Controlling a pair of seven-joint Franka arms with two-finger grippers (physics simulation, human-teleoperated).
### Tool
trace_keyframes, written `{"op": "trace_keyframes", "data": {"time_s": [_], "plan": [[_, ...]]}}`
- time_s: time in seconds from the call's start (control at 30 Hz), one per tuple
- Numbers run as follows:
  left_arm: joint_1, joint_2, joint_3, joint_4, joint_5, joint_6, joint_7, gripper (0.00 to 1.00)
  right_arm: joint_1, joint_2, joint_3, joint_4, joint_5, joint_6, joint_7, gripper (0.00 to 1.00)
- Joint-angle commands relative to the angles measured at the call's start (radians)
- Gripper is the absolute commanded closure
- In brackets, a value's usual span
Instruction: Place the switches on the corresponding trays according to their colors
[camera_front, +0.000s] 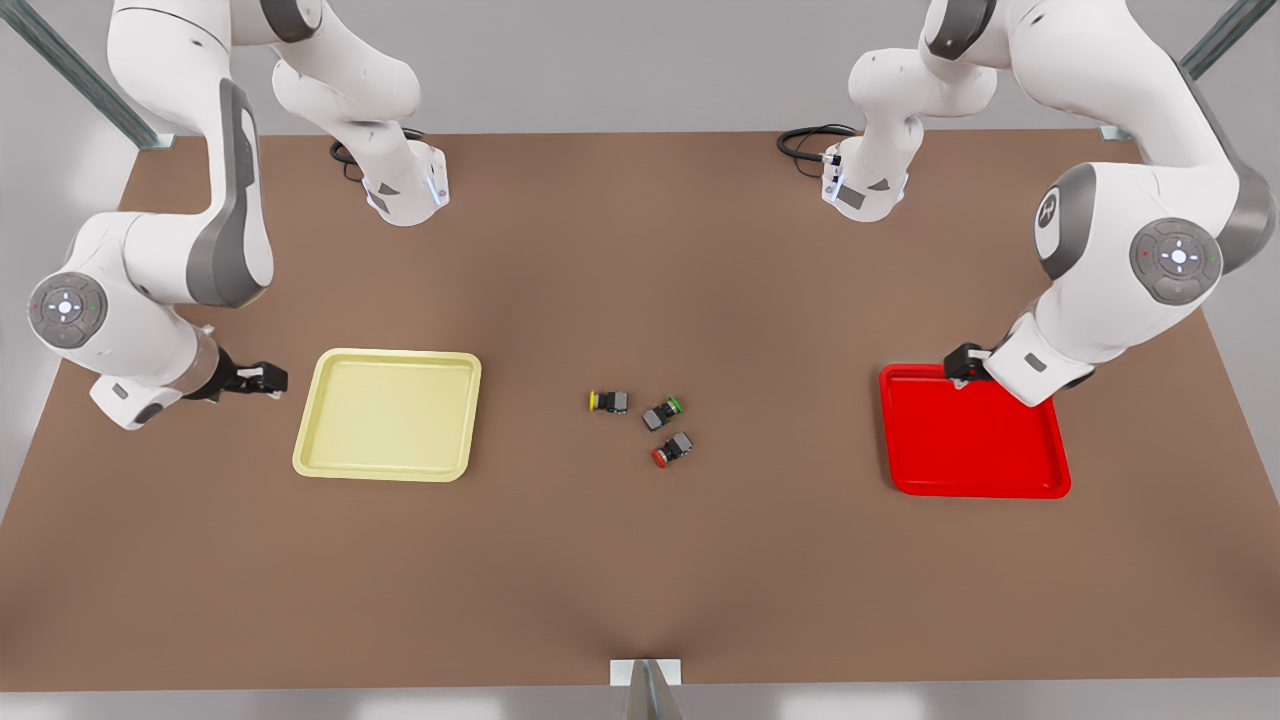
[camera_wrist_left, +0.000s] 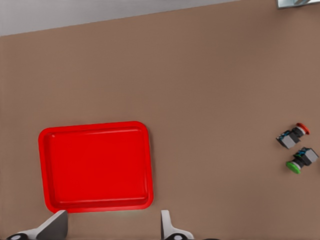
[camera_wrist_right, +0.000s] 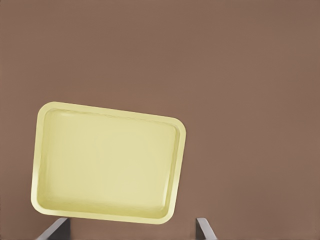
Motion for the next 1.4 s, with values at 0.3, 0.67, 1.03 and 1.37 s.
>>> {"op": "trace_keyframes", "data": {"time_s": [0.3,0.67,1.03,1.37], "plan": [[0.0,0.009,0.0,-0.009,0.017,-0.052,-0.005,0.0,0.225,0.098,0.213,0.104,0.003,0.038,0.0,0.0],[0.0,0.014,0.008,-0.012,0.017,-0.054,-0.011,0.0,0.392,0.486,0.531,0.261,-0.242,0.297,-0.551,0.0],[0.003,0.041,0.011,-0.012,0.019,-0.055,-0.013,0.0,0.398,0.577,0.457,0.161,-0.238,0.397,-0.574,0.0],[0.011,0.055,0.011,-0.012,0.019,-0.054,-0.011,0.0,0.46,0.663,0.426,0.147,-0.25,0.442,-0.502,0.0]]}}
